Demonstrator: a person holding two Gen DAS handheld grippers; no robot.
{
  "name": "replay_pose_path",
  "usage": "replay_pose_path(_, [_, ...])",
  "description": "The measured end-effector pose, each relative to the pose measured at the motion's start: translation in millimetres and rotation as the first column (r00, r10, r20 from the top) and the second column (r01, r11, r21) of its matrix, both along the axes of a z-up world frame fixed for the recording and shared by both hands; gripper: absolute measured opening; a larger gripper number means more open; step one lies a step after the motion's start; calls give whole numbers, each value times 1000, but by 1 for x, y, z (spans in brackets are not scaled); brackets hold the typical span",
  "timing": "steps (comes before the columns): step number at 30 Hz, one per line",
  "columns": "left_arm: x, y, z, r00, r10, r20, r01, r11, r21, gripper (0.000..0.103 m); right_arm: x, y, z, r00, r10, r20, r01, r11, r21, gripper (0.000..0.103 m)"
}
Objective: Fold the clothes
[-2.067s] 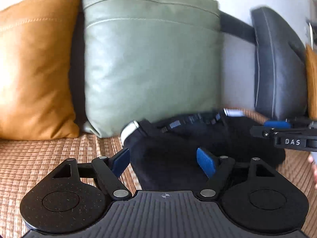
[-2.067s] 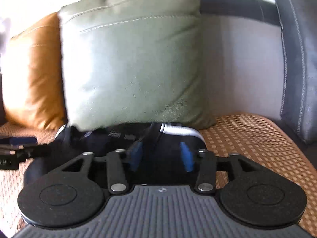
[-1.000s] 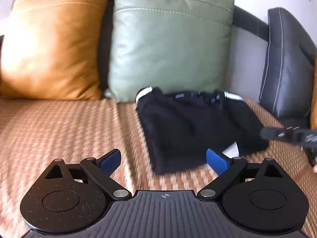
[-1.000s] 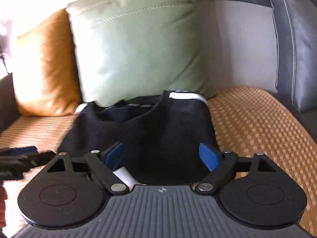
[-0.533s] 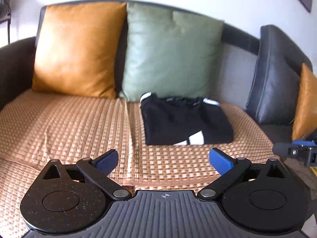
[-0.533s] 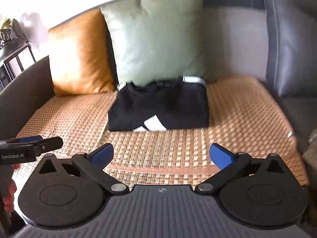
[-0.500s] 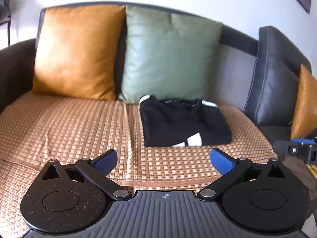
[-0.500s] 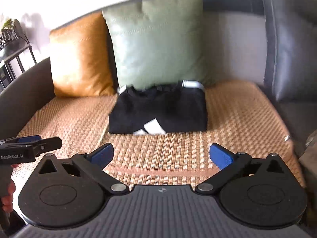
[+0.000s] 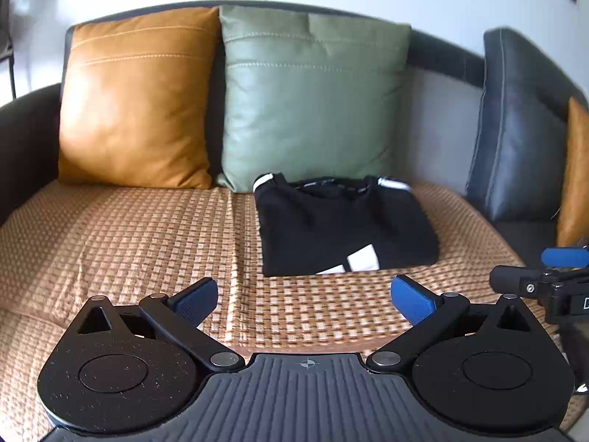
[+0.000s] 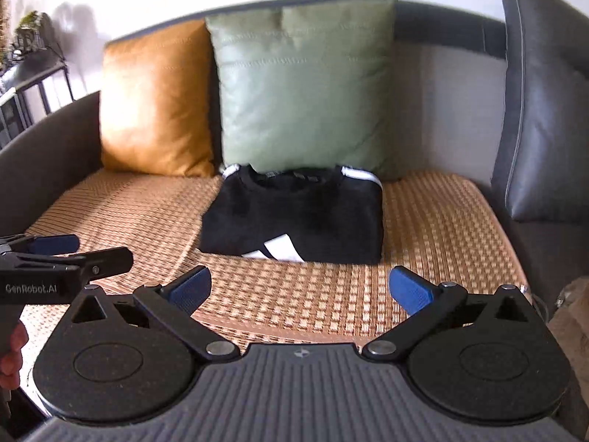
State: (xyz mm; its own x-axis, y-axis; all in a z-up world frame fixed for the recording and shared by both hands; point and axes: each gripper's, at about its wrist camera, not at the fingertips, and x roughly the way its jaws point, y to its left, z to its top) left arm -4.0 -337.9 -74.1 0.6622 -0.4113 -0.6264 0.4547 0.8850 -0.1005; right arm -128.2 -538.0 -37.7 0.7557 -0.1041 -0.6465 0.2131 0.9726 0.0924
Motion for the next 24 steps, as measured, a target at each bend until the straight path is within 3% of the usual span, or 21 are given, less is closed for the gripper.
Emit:
replay_pose_path(7, [18,-16,-12,1000,12,-6,-12,1000,10,103,19,-13,-19,999,-24,-40,24,1000,0,102])
replay_pose_path(24, [22,-17,-15,999,25,-27,-24,1000,9,103,22,-14,-20,999,-20,-49,19,1000,-22,102])
